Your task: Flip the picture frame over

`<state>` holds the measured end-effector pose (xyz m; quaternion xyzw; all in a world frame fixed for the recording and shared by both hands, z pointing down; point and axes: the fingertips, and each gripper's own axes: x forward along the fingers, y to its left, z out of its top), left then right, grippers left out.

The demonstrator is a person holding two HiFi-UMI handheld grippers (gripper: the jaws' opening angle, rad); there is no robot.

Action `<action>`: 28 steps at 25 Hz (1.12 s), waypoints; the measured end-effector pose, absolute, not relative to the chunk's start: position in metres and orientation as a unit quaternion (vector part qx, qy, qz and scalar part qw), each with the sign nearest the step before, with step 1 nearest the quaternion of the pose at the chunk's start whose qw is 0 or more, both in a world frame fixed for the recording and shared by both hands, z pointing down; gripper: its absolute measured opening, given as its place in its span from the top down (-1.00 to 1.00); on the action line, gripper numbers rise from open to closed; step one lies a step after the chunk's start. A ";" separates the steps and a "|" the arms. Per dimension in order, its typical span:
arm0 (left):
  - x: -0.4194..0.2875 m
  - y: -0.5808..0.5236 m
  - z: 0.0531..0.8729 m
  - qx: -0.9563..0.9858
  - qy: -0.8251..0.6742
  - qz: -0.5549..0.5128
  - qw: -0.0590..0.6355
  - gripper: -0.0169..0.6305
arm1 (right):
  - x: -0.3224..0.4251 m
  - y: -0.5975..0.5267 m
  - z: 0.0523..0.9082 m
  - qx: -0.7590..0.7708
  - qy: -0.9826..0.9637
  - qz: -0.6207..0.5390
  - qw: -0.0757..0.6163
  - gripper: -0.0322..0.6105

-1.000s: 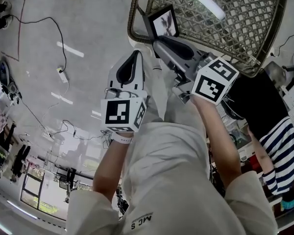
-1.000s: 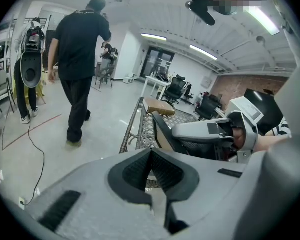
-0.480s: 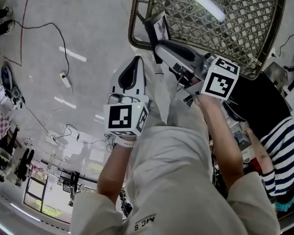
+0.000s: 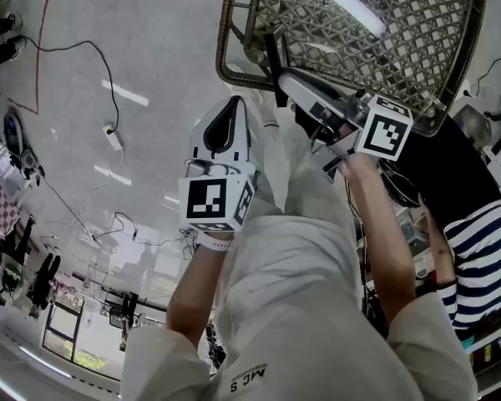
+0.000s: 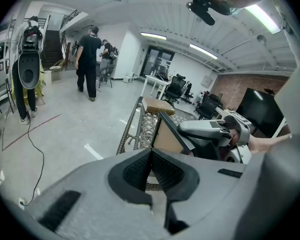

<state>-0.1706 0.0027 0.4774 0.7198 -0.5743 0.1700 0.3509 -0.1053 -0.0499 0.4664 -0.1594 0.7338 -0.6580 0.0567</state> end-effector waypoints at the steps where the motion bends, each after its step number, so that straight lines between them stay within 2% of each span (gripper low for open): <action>1: -0.170 0.002 0.477 0.720 -0.574 0.170 0.351 0.87 | -0.105 -0.051 0.467 -0.160 0.733 -0.658 0.058 0.66; 13: -0.154 -0.001 0.476 0.729 -0.562 0.176 0.349 0.87 | -0.084 -0.055 0.464 -0.172 0.731 -0.656 0.080 0.66; 28: -0.129 -0.001 0.475 0.742 -0.548 0.182 0.342 0.87 | -0.037 -0.064 0.462 -0.224 0.771 -0.594 0.053 0.67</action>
